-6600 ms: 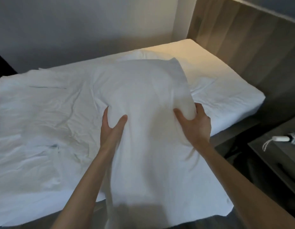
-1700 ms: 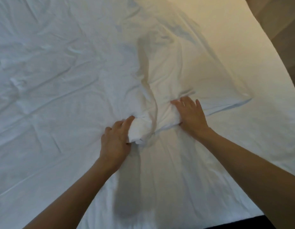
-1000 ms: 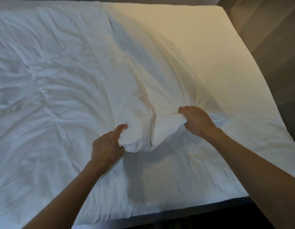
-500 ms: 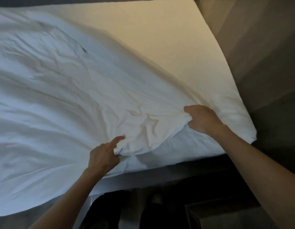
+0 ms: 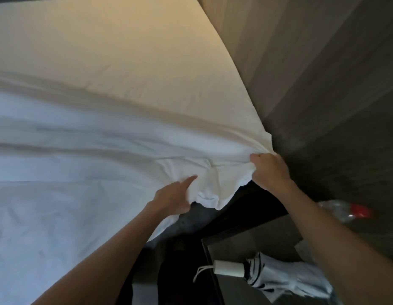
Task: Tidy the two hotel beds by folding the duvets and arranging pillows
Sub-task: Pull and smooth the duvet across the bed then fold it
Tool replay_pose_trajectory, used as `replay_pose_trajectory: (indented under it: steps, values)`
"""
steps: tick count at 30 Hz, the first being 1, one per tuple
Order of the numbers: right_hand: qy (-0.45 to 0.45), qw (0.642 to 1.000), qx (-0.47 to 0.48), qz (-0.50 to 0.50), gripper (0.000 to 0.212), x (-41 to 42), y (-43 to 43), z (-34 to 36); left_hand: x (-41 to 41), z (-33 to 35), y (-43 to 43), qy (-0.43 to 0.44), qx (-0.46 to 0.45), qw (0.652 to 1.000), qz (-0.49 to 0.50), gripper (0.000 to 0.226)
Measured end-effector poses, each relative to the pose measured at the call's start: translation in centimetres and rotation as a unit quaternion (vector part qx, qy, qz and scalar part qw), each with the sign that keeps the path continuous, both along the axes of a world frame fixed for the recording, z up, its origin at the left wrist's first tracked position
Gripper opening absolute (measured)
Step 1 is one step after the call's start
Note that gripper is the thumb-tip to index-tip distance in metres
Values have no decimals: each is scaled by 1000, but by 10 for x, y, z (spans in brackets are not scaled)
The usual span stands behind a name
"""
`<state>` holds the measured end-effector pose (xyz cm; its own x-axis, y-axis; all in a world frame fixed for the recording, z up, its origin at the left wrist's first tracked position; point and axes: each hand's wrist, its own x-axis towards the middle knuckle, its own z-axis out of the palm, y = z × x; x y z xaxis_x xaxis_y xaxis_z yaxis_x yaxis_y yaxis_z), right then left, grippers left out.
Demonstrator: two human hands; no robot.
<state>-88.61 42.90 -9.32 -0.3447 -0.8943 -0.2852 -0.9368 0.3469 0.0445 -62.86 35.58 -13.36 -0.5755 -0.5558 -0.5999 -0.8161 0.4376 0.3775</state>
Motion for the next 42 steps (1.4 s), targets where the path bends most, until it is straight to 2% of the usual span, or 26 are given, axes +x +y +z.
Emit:
replay_pose_trajectory:
  steps: [2,5,9,14,18,27,36,42]
  values:
    - [12,997,80,18,32,10,9,-16,9,-8,7,-26,49,998,-6,89]
    - [-45,988,146,33,55,21,15,-22,14,-2,7,-7,65,998,21,92]
    - [-109,991,57,47,62,46,16,4,28,33,-7,18,-20,999,40,75]
    - [-121,984,-38,127,55,101,2,56,82,95,-15,59,-146,985,74,65]
    - [-122,964,-102,215,49,160,-19,104,147,142,-6,85,-220,966,109,61]
    - [-129,917,-158,344,44,351,-57,192,357,216,41,88,-342,903,246,59]
    - [-207,876,-168,401,44,629,-46,209,628,258,106,65,-390,840,373,56]
    - [-232,843,-155,459,46,782,-59,220,762,292,124,52,-419,801,425,61]
